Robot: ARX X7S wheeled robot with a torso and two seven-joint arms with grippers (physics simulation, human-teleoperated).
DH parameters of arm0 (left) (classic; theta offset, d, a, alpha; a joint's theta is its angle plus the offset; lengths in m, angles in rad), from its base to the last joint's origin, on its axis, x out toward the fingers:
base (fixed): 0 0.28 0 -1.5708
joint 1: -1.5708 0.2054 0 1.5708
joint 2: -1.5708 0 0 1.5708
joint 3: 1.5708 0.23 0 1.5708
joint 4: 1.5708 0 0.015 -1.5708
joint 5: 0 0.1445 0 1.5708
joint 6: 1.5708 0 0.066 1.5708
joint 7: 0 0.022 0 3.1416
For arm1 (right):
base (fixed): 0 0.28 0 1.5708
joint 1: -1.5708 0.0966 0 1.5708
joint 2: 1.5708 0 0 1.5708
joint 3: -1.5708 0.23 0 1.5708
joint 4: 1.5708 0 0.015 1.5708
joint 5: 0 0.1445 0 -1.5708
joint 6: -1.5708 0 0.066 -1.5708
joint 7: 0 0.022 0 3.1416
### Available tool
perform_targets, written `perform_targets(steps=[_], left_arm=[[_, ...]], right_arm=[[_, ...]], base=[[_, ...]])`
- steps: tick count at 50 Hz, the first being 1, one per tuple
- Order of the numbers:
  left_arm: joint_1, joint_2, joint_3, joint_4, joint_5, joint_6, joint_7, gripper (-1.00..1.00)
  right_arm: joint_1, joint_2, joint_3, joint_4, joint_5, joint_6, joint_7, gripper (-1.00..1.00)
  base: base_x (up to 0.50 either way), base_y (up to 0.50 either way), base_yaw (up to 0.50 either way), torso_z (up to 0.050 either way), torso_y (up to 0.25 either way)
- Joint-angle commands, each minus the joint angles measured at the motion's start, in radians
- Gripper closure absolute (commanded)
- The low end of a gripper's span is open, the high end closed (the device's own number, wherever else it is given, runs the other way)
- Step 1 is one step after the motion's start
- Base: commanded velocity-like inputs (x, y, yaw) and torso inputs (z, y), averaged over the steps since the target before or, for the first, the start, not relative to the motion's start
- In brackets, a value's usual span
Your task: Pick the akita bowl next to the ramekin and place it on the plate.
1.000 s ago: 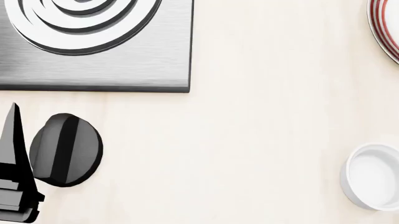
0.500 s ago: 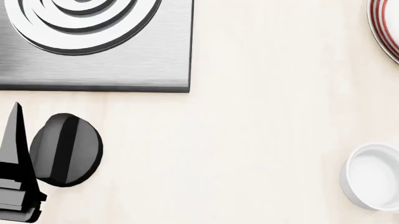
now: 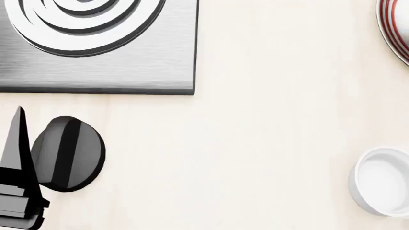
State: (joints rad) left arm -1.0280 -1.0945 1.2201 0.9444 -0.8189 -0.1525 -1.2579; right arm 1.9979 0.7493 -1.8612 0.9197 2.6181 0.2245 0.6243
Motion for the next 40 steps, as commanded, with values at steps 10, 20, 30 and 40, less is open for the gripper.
perform_targets(steps=[10, 20, 30, 40], left_arm=[[-0.003, 0.002, -0.001, 0.003, -0.003, -0.006, 0.0, -1.0], [-0.004, 0.003, -0.004, 0.004, -0.005, -0.006, 0.002, -1.0], [-0.002, 0.0, -0.005, 0.001, -0.005, -0.002, 0.004, -1.0], [0.001, 0.001, -0.004, -0.001, -0.002, 0.0, 0.006, -1.0]], right_arm=[[0.001, 0.012, 0.009, -0.015, -0.04, -0.026, 0.021, 1.0], [-0.019, 0.006, 0.007, -0.001, -0.051, -0.026, 0.014, 1.0], [-0.037, 0.0, 0.009, 0.007, -0.056, -0.025, 0.008, 1.0], [-0.059, 0.002, 0.012, 0.012, -0.062, -0.035, -0.003, 1.0]], base=[[0.0, 0.0, 0.0, 0.0, 0.0], [0.0, 0.0, 0.0, 0.0, 0.001], [0.0, 0.0, 0.0, 0.001, 0.0], [0.0, 0.0, 0.0, 0.0, 0.0]])
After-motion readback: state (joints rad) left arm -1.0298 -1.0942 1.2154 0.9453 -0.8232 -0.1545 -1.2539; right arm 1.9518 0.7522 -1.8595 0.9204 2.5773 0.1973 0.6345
